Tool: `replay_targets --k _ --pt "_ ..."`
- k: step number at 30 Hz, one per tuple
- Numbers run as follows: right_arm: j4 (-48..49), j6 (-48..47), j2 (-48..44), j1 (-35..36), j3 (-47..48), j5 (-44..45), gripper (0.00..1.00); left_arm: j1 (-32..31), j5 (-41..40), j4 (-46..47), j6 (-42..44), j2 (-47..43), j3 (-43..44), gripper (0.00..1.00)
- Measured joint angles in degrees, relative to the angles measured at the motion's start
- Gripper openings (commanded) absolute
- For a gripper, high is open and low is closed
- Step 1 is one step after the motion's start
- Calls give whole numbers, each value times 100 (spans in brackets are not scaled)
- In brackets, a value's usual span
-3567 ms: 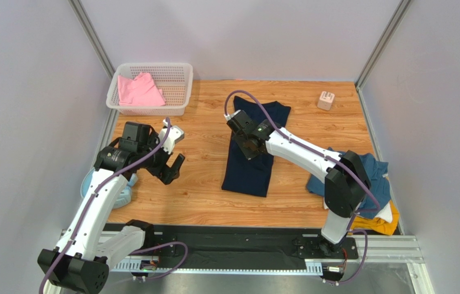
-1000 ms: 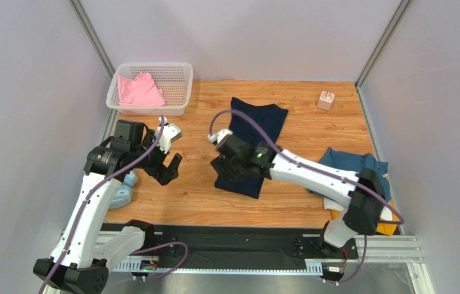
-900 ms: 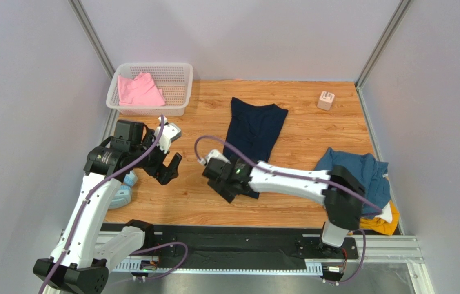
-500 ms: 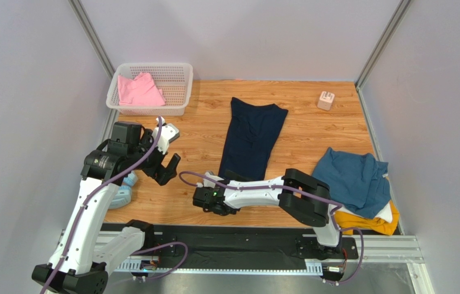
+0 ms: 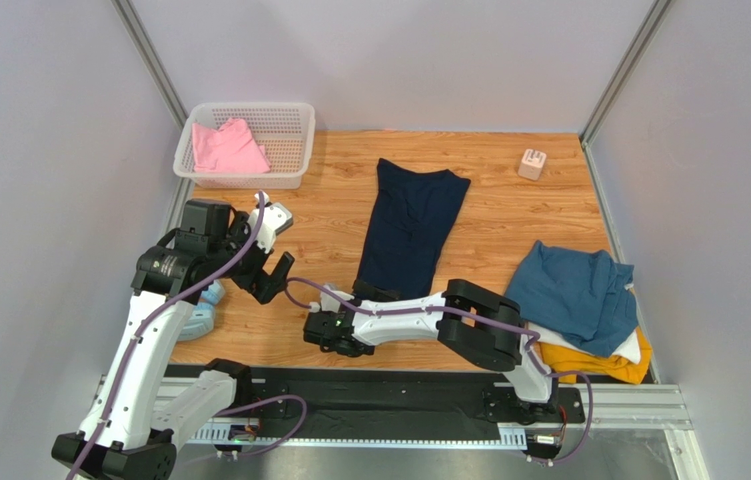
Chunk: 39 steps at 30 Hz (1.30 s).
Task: Fold and stack the t-shirts
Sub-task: Grab one side of the 2/3 rectangular tshirt with right arm
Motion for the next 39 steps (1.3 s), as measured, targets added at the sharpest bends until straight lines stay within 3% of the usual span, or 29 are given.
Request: replay_targets --k 4,9,12,13,14,18,21,33,39 --pt "15 15 76 57 0 96 75 0 0 -50 4 -20 2 100" --pt "120 39 74 9 -55 63 66 0 -2 -81 7 -24 2 100" --pt "278 111 -26 -68 -160 -133 29 0 -17 -76 7 -24 9 100" --pt "374 157 -46 -109 -199 -260 11 0 -26 -76 7 -24 13 100" --pt "472 216 -46 -155 -238 -407 9 0 -39 -79 7 -24 15 100" --pt "540 210 -79 -227 -280 -562 13 0 -44 -79 7 -22 31 100" --pt "538 210 -85 -229 -280 -568 0 0 -42 -79 7 -22 81 100" --pt "466 503 -649 -188 -551 -1298 0 0 -39 -79 7 -22 92 100" --pt "-33 903 -1425 315 -553 -1665 0 0 -39 -81 7 -46 92 100"
